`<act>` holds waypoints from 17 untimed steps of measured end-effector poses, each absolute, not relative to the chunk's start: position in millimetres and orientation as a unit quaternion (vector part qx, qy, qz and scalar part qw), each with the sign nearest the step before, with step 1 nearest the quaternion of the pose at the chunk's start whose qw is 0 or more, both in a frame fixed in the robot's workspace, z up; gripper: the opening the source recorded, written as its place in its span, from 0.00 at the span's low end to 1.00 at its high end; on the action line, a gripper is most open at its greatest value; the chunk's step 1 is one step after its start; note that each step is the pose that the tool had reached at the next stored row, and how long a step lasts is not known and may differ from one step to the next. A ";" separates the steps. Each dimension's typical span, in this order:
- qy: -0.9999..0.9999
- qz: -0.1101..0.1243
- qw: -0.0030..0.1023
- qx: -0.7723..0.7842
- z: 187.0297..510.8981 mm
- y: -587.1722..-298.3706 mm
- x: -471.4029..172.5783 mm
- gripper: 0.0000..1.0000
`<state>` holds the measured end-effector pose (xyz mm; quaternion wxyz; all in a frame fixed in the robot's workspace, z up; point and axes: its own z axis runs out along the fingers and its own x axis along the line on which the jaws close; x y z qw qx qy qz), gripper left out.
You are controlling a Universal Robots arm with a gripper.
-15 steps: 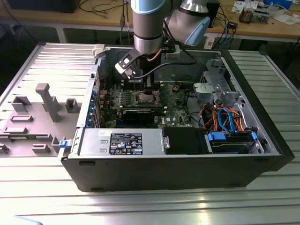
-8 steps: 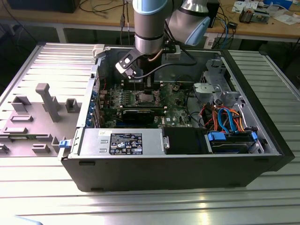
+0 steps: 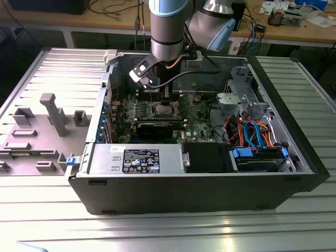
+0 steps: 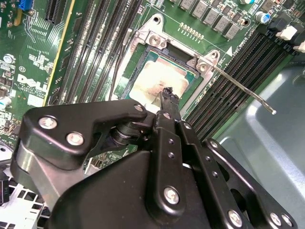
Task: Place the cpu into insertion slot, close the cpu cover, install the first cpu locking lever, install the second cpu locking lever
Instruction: 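Close the cpu cover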
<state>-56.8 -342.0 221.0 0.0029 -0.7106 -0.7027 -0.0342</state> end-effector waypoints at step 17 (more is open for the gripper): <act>-0.703 -0.030 -0.002 -0.711 231.2 -341.5 -56.8 0.11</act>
